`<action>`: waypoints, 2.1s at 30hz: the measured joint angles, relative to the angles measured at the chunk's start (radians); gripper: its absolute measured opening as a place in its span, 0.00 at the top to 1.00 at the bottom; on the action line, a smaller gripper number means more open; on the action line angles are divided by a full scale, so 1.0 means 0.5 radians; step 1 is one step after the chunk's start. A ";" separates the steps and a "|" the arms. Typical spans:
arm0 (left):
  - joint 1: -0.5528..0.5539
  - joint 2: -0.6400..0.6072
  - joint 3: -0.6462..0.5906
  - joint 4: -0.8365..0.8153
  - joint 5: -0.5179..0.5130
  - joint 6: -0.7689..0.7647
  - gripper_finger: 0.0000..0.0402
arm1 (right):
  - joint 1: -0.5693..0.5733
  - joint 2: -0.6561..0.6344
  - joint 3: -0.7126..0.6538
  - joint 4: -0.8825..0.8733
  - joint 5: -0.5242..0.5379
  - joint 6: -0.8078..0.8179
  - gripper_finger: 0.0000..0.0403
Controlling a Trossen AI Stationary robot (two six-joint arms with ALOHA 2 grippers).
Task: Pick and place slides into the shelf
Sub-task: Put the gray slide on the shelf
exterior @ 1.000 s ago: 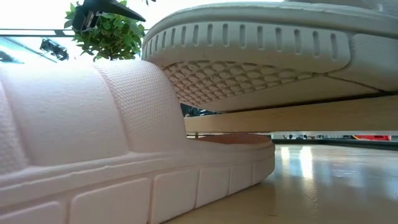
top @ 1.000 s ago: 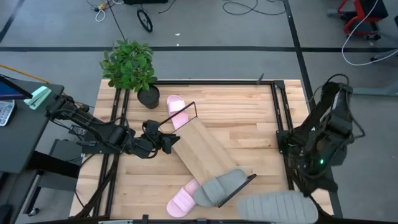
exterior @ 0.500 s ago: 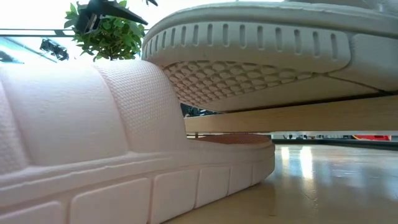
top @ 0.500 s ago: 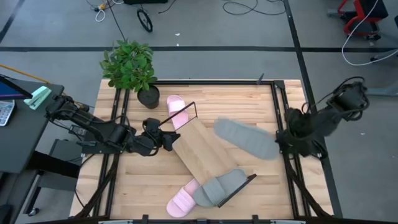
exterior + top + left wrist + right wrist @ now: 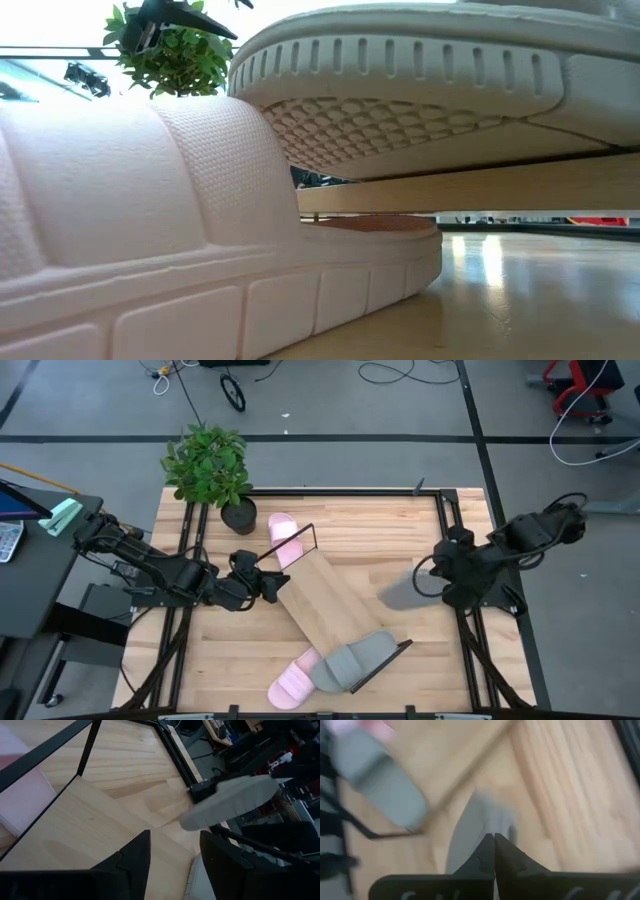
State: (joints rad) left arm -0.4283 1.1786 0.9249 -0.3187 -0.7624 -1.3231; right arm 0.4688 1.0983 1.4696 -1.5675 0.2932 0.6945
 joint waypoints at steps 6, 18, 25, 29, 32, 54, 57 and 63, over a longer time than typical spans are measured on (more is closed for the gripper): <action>-0.001 0.000 0.000 0.001 0.000 0.002 0.57 | -0.115 0.029 -0.014 -0.008 0.032 -0.099 1.00; -0.001 0.000 0.000 -0.001 0.001 0.003 0.57 | -0.270 0.025 -0.014 -0.007 0.008 -0.254 0.98; -0.001 0.000 0.000 -0.002 0.000 0.016 0.57 | -0.296 0.021 -0.016 -0.007 -0.064 -0.243 0.93; -0.001 0.000 0.000 -0.008 0.000 0.024 0.57 | -0.296 0.015 -0.016 -0.008 -0.079 -0.237 0.91; -0.001 0.000 0.000 -0.014 0.000 0.024 0.56 | -0.296 0.016 -0.017 -0.007 -0.134 -0.225 0.88; 0.007 0.000 0.000 -0.060 -0.002 0.106 0.57 | 0.129 0.069 -0.302 0.250 -0.389 -0.711 0.41; 0.022 0.000 0.000 -0.060 -0.002 0.106 0.57 | 0.128 0.109 -0.507 0.507 -0.398 -0.712 0.42; 0.021 0.000 0.000 -0.060 -0.005 0.095 0.56 | -0.024 0.145 -0.778 0.512 -0.616 -0.711 0.46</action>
State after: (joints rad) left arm -0.4175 1.1786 0.9249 -0.3485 -0.7649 -1.2755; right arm 0.4568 1.1708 1.0807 -1.3117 -0.0149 0.3391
